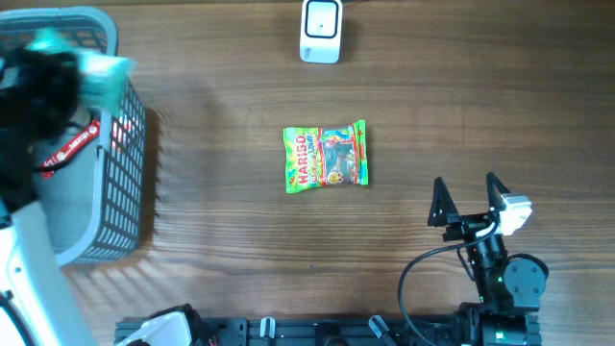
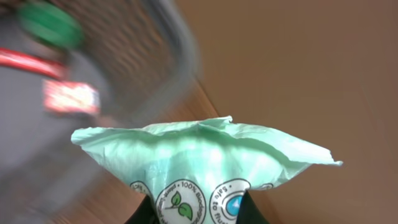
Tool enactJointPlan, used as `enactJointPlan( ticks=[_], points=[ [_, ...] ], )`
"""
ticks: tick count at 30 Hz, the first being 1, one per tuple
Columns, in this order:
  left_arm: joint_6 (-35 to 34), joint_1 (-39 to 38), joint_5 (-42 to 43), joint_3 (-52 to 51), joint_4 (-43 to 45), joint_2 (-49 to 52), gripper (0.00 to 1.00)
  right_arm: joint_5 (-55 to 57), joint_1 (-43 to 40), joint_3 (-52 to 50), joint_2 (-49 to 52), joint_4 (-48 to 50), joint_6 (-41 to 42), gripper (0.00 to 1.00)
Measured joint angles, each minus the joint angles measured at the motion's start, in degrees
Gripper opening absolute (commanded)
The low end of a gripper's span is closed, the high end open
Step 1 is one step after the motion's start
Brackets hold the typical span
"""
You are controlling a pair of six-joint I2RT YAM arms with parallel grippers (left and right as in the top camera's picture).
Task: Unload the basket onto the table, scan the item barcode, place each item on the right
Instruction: 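Pick the mint-green wipes pack from the basket with the left gripper, set it down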
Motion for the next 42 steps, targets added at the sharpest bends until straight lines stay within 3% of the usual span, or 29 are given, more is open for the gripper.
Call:
enactJointPlan(
  ticks=[6, 9, 12, 15, 16, 19, 21, 23, 27, 31, 34, 36, 39, 42],
  points=[
    [-1.2, -32.2, -17.1, -8.2, -0.2, 6.8, 0.14, 0.0, 0.0, 0.0, 0.0, 0.0, 0.0, 1.00],
    [-5.9, -40.0, -23.6, -18.3, 3.7, 14.8, 0.17, 0.0, 0.0, 0.0, 0.0, 0.0, 0.0, 1.00],
    [-10.2, -43.1, -25.6, -29.1, 13.8, 22.6, 0.20, 0.0, 0.0, 0.0, 0.0, 0.0, 0.0, 0.99],
    [-12.1, -44.3, -25.6, -33.3, 17.5, 27.4, 0.38, 0.0, 0.0, 0.0, 0.0, 0.0, 0.0, 0.99],
    [-12.7, -44.7, -25.5, -33.7, 17.9, 28.7, 0.59, 0.0, 0.0, 0.0, 0.0, 0.0, 0.0, 1.00],
    [-13.1, -45.0, -25.6, -33.8, 18.5, 29.0, 1.00, 0.0, 0.0, 0.0, 0.0, 0.0, 0.0, 1.00],
    [-11.1, -44.6, -25.6, -32.7, 15.6, 28.4, 1.00, 0.0, 0.0, 0.0, 0.0, -0.1, 0.0, 1.00],
    [-7.9, -43.1, -25.5, -27.1, 11.2, 26.3, 1.00, 0.0, 0.0, 0.0, 0.0, -0.1, 0.0, 1.00],
    [4.0, -37.7, -25.7, -0.4, 4.6, 16.1, 1.00, 0.0, 0.0, 0.0, 0.0, -0.1, 0.0, 1.00],
    [18.2, -23.9, -28.1, 13.5, 4.3, 4.2, 1.00, 0.0, 0.0, 0.0, 0.0, 0.0, 0.0, 1.00],
    [13.7, -8.2, -29.2, 13.0, -3.3, 2.2, 1.00, 0.0, 0.0, 0.0, 0.0, 0.0, 0.0, 1.00],
    [11.4, -0.5, -25.5, 9.6, -3.8, 5.1, 1.00, 0.0, 0.0, 0.0, 0.0, 0.0, 0.0, 1.00],
    [8.9, 10.4, -15.3, -1.7, -1.7, 15.2, 1.00, 0.0, 0.0, 0.0, 0.0, 0.0, 0.0, 1.00],
    [8.6, 13.9, -8.7, -12.8, 5.5, 22.9, 1.00, 0.0, 0.0, 0.0, 0.0, 0.0, 0.0, 1.00]
  ],
)
